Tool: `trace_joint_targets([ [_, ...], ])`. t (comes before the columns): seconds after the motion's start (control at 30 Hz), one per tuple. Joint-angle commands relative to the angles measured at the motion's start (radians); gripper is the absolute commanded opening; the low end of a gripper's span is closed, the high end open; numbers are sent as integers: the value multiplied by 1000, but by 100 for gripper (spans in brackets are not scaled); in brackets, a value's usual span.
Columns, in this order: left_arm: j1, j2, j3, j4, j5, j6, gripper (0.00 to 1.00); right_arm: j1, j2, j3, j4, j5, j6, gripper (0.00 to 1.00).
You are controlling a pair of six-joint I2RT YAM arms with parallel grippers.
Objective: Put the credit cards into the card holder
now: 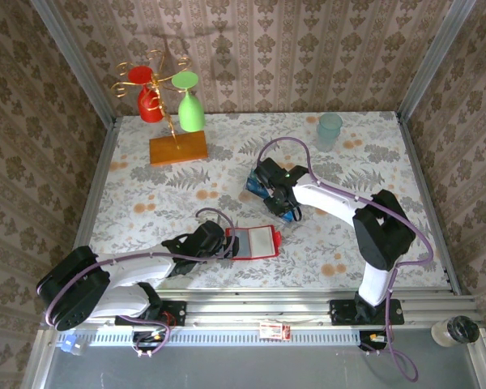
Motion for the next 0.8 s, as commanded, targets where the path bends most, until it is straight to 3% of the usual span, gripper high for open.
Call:
trace_joint_targets([
  [0.0, 2, 5, -15, 8, 0, -19, 100, 4, 17, 20, -22, 31, -20, 28],
  [0.33, 2, 4, -18, 9, -1, -20, 100, 4, 33, -7, -8, 9, -13, 26],
  [0.77, 2, 0, -15, 8, -5, -22, 100, 4, 40, -4, -18, -73, -41, 15],
])
